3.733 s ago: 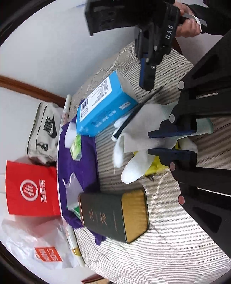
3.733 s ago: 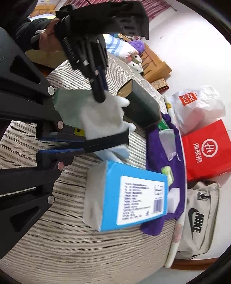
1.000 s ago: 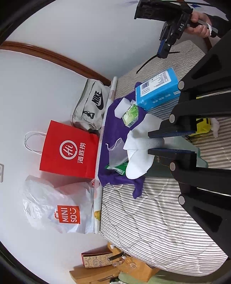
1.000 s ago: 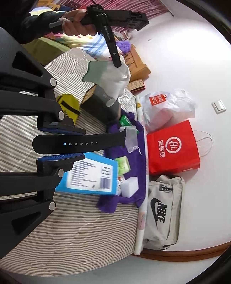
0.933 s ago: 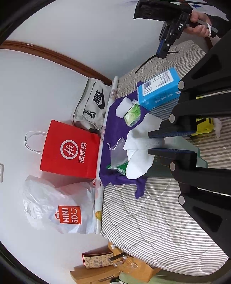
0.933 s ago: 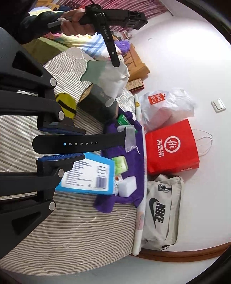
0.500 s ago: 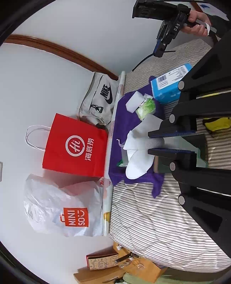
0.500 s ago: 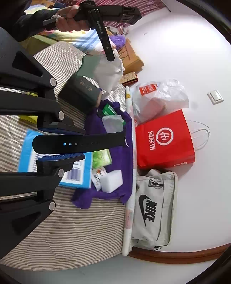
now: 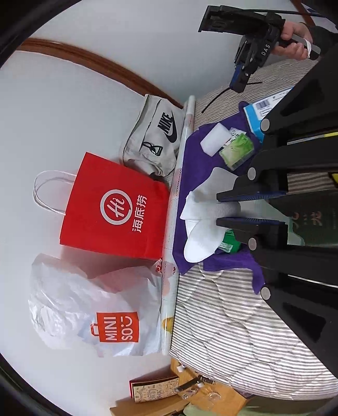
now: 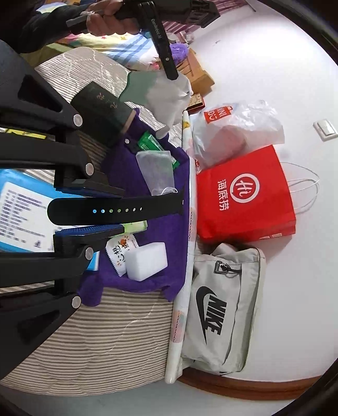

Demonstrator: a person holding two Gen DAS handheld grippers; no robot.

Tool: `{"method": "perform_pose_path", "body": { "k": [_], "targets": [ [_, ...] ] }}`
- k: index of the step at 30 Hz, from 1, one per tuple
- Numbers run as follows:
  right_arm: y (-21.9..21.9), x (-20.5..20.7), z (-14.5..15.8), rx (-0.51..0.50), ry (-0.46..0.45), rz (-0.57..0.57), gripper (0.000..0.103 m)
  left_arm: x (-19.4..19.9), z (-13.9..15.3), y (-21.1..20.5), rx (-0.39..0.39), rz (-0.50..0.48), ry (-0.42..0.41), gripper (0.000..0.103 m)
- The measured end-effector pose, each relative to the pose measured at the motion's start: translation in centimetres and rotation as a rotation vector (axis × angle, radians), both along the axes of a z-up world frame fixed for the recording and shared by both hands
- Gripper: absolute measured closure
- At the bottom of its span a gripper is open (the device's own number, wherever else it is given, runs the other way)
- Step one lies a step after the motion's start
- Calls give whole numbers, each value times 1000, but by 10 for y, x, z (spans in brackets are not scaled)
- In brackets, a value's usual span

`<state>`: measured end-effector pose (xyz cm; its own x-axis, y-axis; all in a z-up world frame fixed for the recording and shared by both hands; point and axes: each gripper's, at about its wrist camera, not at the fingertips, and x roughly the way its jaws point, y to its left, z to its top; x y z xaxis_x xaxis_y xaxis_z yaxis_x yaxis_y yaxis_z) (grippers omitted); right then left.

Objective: Organize soft objects
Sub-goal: 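Lower the white glove onto the towel and open left tool while right tool releases the strap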

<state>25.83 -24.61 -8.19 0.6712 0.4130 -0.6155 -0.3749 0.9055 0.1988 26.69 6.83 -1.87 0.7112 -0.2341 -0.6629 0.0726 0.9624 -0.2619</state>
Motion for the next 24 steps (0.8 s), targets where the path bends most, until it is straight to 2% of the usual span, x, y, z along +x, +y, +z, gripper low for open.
{"method": "perform_pose_path", "body": {
  "k": [13,24],
  "targets": [
    [12,53,-17,-52,33,9,83,44,-7,0,-5,-1,18,91],
    [27,89,-48,-100,115,42,83,83,-23,-16,2,-41,51,91]
  ]
}}
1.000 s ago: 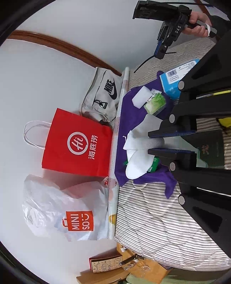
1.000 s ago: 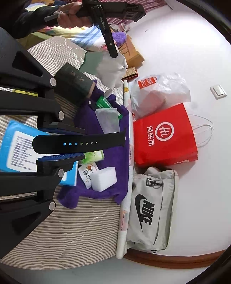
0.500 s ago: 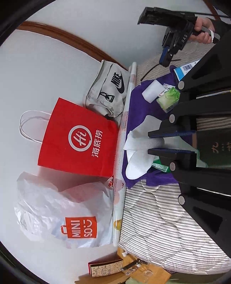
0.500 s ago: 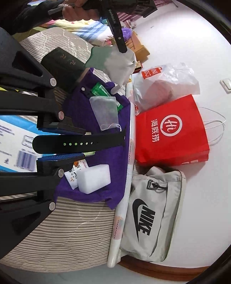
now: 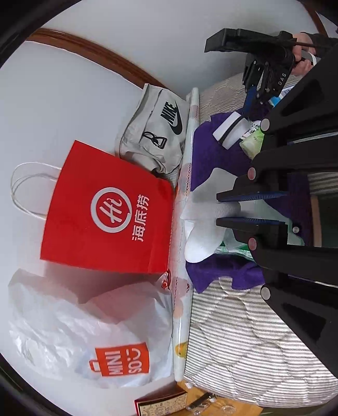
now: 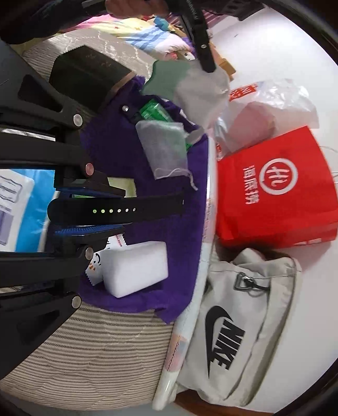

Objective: Organize soft objects
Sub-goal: 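Lower the white glove onto the towel and open left tool while right tool releases the strap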

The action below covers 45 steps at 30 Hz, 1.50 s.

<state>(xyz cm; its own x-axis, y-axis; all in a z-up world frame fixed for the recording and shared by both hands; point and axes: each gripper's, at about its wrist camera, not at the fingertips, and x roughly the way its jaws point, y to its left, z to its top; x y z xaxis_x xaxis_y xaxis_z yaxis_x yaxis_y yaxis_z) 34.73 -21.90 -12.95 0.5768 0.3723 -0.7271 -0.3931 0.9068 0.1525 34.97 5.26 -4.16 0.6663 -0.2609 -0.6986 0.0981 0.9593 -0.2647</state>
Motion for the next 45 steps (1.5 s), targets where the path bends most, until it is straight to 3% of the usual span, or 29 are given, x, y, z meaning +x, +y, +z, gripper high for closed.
{"method": "perform_pose_path", "body": {
  "k": [12,23,28,32,35,41,43,45],
  "targets": [
    [6,16,-24,-52,78,18,83,28,-43,-18,1,-42,108,91],
    [0,14,-21,-38,70,6,82,41,-72,-37,16,-81,184,90],
    [-4,8,-11,-48,39,-12,66,42,-78,-47,53,-99,196,87],
    [-5,2,-6,-55,26,-12,66,39,-77,-50,87,-91,200,65],
    [-6,-1,-4,-55,27,-16,66,34,-73,-48,93,-84,192,59],
    [-7,-17,2,-67,-3,-49,57,14,-61,-43,118,-55,168,57],
    [-8,-24,6,-57,-25,-61,45,5,-55,-41,111,-46,142,57],
    [-9,-37,13,-48,-70,-79,41,-10,-45,-34,90,-34,92,57]
  ]
}}
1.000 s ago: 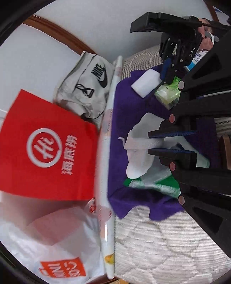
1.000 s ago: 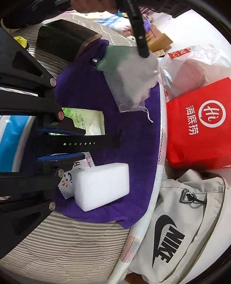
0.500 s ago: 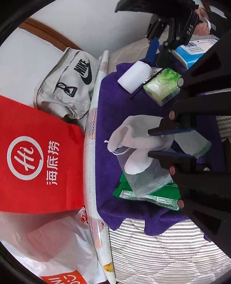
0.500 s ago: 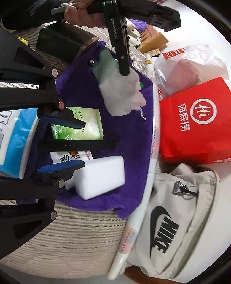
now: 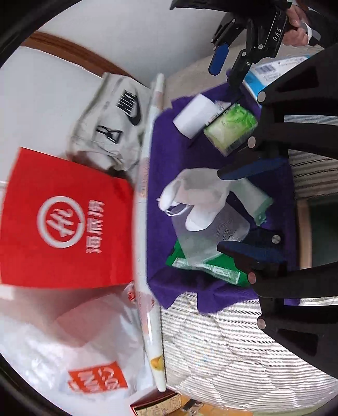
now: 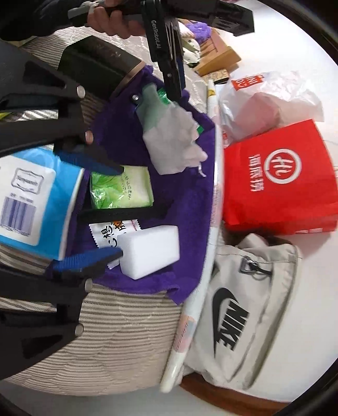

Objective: Organize soft objects
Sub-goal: 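Lower the white glove onto the towel and open left tool while right tool releases the strap, then grasp the yellow Adidas pouch on the bed with the right tool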

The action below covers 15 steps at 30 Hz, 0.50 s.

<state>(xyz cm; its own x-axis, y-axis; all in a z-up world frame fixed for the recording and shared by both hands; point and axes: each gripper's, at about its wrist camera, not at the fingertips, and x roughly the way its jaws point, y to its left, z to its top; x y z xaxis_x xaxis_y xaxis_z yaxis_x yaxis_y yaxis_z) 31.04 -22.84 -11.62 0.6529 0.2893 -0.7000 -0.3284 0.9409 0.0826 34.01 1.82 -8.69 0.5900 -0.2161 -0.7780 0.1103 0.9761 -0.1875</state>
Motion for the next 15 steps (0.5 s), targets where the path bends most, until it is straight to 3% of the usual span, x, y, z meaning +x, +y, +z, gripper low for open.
{"method": "perform_pose_path", "body": {
  "k": [6,15],
  "targets": [
    [-1,-39,18,72,-61,12,41,-37,19,14,-44,14,-51,57],
    [13,-96,14,63,-1,38,41,-102,34,23,-43,-5,-75,57]
  ]
}}
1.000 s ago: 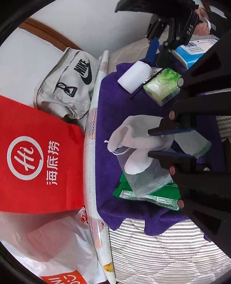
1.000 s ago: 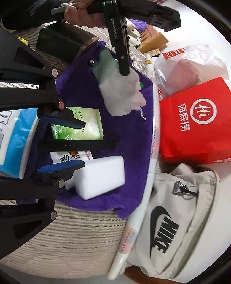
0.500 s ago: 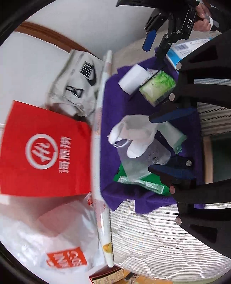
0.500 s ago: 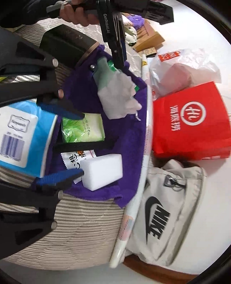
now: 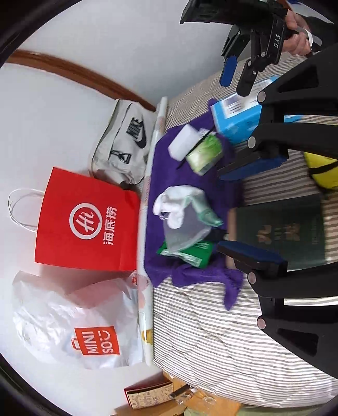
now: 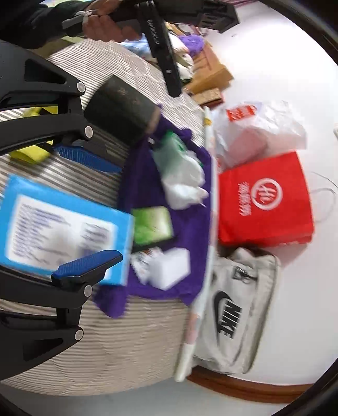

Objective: Organize soft objects
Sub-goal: 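Grasp the yellow Adidas pouch on the bed with the right tool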

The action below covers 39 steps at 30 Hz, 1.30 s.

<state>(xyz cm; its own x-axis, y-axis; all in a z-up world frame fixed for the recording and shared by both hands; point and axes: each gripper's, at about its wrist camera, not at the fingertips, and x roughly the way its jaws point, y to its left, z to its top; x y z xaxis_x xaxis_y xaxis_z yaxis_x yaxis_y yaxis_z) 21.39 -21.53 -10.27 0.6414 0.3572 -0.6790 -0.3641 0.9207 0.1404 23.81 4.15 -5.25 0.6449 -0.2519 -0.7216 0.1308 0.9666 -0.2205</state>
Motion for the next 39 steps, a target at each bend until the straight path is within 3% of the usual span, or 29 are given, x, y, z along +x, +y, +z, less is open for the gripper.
{"method": "perform_pose_path", "body": {
  "k": [14,25,33,35,38,39],
  "targets": [
    [66,-98,-40,16,-38,194,39,-83,-34,32,-25,50,58,57],
    [118,-104,-79,-121,-53,207,28,-100,-67,51,-53,41,104,56],
    [137,-90,-98,-224,-46,152,27,-101,-78,61,-85,29,112,56],
    [131,-85,-95,-168,-8,141,30,-102,-78,63,-90,27,107,56],
    [120,-77,-89,-100,45,147,50,-103,-78,65,-90,27,104,56],
    [118,-77,-87,-81,57,152,61,-103,-78,65,-92,25,105,56]
  ]
}}
